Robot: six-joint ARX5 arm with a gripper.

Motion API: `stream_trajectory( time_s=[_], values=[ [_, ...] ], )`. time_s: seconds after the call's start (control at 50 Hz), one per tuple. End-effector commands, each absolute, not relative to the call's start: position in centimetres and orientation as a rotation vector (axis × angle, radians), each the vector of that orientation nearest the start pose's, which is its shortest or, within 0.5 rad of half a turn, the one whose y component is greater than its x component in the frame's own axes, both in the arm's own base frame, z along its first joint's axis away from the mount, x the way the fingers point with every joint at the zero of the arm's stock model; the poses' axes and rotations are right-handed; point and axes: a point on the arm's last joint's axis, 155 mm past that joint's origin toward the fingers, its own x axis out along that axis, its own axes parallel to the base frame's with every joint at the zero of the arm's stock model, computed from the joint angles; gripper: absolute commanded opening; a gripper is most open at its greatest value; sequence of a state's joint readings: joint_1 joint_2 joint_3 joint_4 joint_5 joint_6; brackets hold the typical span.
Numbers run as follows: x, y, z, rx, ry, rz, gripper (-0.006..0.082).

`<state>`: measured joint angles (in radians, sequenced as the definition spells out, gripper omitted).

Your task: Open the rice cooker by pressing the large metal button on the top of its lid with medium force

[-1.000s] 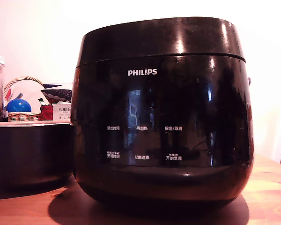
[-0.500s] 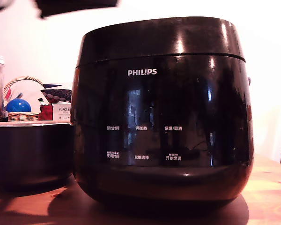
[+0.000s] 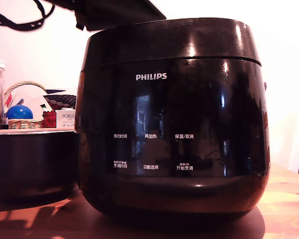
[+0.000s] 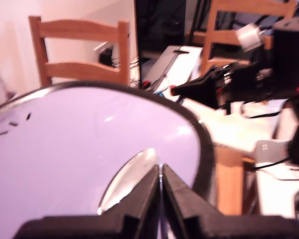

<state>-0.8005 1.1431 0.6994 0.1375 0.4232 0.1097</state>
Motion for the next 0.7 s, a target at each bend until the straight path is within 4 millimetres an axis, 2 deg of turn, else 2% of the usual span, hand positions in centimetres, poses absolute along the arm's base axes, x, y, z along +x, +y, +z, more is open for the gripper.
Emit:
stream_trajectory(
  time_s=[0.0, 0.16, 0.46, 0.68],
  values=[
    [21.6, -33.0, 21.9, 0.164, 0.251, -1.22, -0.0024],
    [21.9, -33.1, 21.3, 0.194, 0.248, -1.217, -0.0024],
    [21.3, -33.2, 19.7, 0.221, 0.306, -1.233, -0.0024],
    [21.1, -32.4, 17.3, 0.281, 0.389, -1.219, -0.0024]
  ],
)
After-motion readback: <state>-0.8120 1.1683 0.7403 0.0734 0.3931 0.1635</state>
